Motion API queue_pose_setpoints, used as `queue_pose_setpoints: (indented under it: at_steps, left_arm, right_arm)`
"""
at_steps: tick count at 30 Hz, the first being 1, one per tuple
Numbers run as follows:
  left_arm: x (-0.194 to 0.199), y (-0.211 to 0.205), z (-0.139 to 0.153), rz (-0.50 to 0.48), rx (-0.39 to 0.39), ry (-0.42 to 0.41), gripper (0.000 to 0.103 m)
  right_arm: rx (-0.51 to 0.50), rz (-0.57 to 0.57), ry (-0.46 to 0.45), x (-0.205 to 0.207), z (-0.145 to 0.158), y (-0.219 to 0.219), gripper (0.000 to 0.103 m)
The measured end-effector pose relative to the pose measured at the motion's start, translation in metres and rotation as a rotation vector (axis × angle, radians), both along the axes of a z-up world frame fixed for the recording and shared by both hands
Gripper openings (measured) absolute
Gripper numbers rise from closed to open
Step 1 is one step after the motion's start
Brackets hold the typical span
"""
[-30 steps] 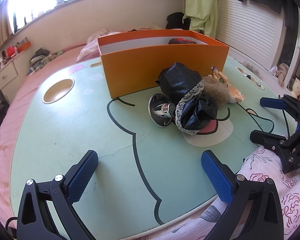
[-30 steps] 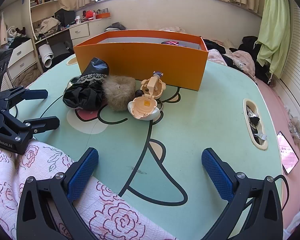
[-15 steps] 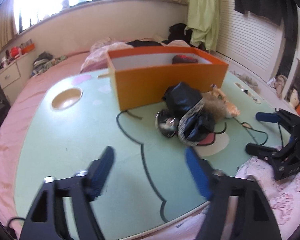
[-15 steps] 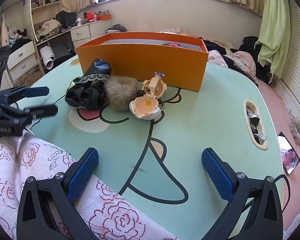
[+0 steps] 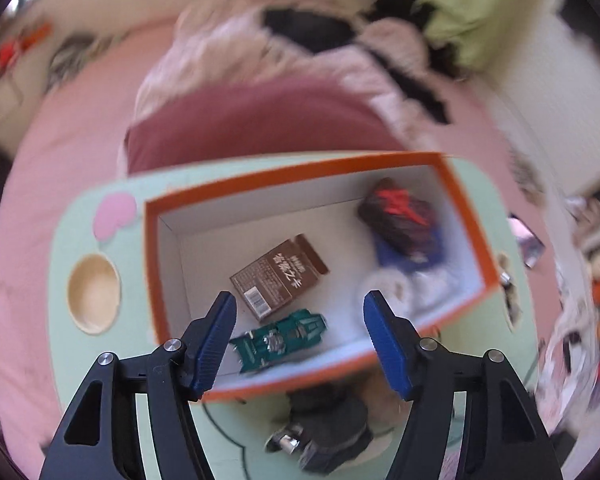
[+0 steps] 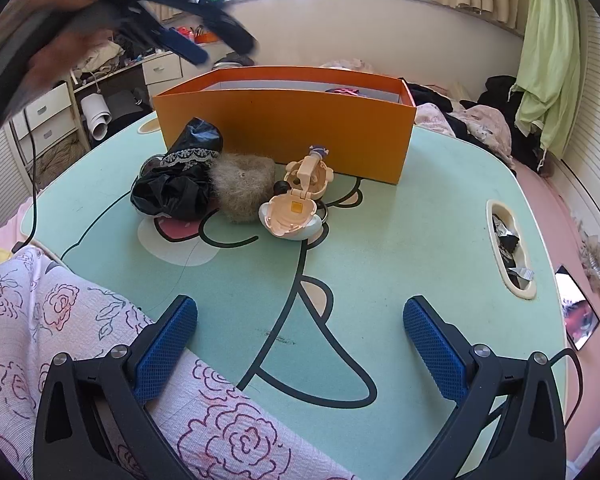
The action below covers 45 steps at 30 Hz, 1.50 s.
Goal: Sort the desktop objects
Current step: 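Reach into the orange box and grasp the brown card box with the left gripper, then place the brown card box on the table beside the silver cup, open left gripper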
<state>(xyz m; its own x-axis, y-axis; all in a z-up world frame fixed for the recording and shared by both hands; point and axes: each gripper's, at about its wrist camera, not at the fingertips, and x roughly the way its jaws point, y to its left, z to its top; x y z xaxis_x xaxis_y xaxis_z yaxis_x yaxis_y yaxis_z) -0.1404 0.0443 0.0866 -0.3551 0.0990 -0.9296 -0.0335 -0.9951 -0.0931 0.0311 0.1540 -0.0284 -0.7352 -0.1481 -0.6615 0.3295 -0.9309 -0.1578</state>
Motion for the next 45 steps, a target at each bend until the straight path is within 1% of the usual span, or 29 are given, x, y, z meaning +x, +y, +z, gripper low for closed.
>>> queue_pose_setpoints:
  at_steps: [4,6,7,9,12,14,15,16,17,20,21,22,23,24,25,27,31,34,37,39,42,44,45]
  left_arm:
    - [-0.02,0.002,-0.027,0.093,-0.032,-0.092,0.066]
    - [-0.026,0.001,-0.04,0.149,-0.013,-0.122,0.066]
    - [-0.029,0.002,-0.041,0.164,-0.013,-0.115,0.071]
    - [-0.033,0.005,-0.041,0.173,-0.028,-0.104,0.071]
    - [-0.039,0.01,-0.042,0.19,-0.083,-0.095,0.075]
    - [-0.041,0.013,-0.047,0.197,-0.169,-0.088,0.077]
    - [-0.041,0.013,-0.05,0.202,-0.198,-0.096,0.077]
    - [-0.042,0.009,-0.054,0.209,-0.209,-0.118,0.077]
    - [-0.041,0.009,-0.054,0.205,-0.219,-0.115,0.077]
    - [-0.035,0.003,-0.047,0.215,-0.164,-0.081,0.077]
    - [-0.034,0.003,-0.046,0.205,-0.155,-0.082,0.077]
    - [-0.034,0.004,-0.047,0.186,-0.15,-0.084,0.071]
    - [-0.035,0.005,-0.049,0.17,-0.132,-0.091,0.063]
    - [-0.038,0.003,-0.054,0.159,-0.107,-0.113,0.049]
    - [-0.037,0.002,-0.053,0.154,-0.099,-0.092,0.039]
    - [-0.035,-0.002,-0.054,0.145,-0.106,-0.065,0.039]
    - [-0.034,-0.009,-0.053,0.126,-0.102,-0.046,0.039]
    - [-0.03,-0.015,-0.039,0.113,-0.058,0.005,0.039]
    - [-0.018,-0.015,-0.013,0.077,0.007,0.075,0.039]
    - [-0.002,-0.014,0.011,0.035,0.063,0.135,0.039]
    - [0.032,-0.017,0.039,-0.029,0.115,0.22,0.039]
    - [0.06,-0.022,0.047,-0.063,0.134,0.255,0.039]
    - [0.078,-0.026,0.045,-0.077,0.129,0.264,0.039]
  right_arm:
    - [-0.004,0.007,0.007,-0.001,0.0,0.003,0.103]
    - [-0.006,0.01,0.01,-0.001,0.0,0.004,0.103]
    - [-0.006,0.012,0.011,-0.001,0.0,0.004,0.103]
    - [-0.006,0.015,0.014,-0.001,0.0,0.004,0.103]
    - [-0.007,0.017,0.016,-0.001,0.001,0.005,0.103]
    - [-0.008,0.019,0.019,-0.001,0.001,0.005,0.103]
    - [-0.008,0.019,0.019,-0.001,0.0,0.005,0.103]
    - [-0.008,0.02,0.02,0.0,0.0,0.004,0.103]
    - [-0.008,0.02,0.02,-0.001,0.0,0.004,0.103]
    - [-0.007,0.022,0.022,0.0,0.0,0.004,0.103]
    - [-0.007,0.022,0.021,0.0,0.0,0.004,0.103]
    - [-0.007,0.022,0.021,-0.001,0.0,0.004,0.103]
    - [-0.007,0.022,0.022,-0.001,0.0,0.004,0.103]
    - [-0.006,0.022,0.022,-0.001,0.0,0.004,0.103]
    - [-0.007,0.022,0.022,-0.001,0.0,0.004,0.103]
    - [-0.008,0.023,0.022,-0.001,0.0,0.005,0.103]
    - [-0.008,0.023,0.023,-0.002,-0.001,0.005,0.103]
    - [-0.008,0.022,0.025,-0.002,-0.001,0.005,0.103]
    - [-0.008,0.022,0.025,-0.002,-0.001,0.005,0.103]
    - [-0.008,0.022,0.025,-0.002,-0.001,0.005,0.103]
    - [-0.008,0.022,0.025,-0.002,-0.001,0.005,0.103]
    - [-0.008,0.022,0.025,-0.002,-0.001,0.005,0.103]
    - [-0.008,0.022,0.025,-0.002,-0.001,0.005,0.103]
